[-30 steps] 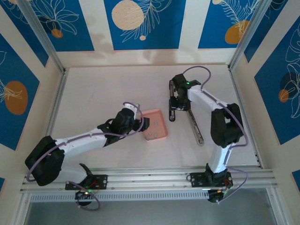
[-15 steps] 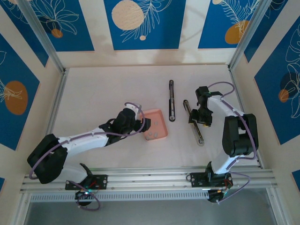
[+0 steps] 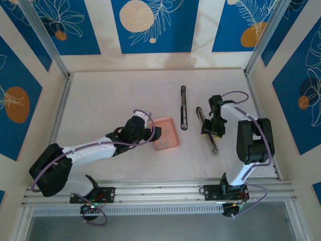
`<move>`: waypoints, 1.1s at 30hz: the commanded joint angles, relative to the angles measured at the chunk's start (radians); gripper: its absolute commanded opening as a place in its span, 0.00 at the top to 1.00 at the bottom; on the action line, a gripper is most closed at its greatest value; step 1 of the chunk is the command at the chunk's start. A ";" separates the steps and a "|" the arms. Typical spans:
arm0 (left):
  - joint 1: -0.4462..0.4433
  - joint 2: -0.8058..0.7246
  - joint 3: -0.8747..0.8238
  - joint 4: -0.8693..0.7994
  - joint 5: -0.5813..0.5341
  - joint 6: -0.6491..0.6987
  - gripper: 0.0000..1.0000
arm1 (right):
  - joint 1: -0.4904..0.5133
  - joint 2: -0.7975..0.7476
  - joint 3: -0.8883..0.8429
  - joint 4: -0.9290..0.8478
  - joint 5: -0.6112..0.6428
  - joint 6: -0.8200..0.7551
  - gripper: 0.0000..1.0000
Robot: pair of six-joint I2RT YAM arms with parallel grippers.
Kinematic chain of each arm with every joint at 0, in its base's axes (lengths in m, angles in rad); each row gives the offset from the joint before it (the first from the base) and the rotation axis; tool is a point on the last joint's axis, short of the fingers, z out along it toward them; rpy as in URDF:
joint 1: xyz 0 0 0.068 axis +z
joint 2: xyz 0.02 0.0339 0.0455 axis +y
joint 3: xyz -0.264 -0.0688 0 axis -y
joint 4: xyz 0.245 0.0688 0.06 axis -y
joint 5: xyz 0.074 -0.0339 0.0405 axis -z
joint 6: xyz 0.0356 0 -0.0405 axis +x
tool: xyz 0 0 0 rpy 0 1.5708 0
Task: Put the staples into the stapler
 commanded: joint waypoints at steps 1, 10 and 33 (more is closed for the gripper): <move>0.008 0.003 0.003 0.035 0.019 -0.003 0.19 | 0.007 0.016 -0.012 -0.004 -0.031 0.004 0.50; 0.008 -0.006 0.001 0.029 0.018 -0.004 0.19 | 0.026 0.014 -0.005 -0.006 -0.030 0.019 0.69; 0.009 -0.078 -0.050 0.035 0.008 0.004 0.19 | 0.199 0.002 0.047 0.007 -0.070 0.191 0.79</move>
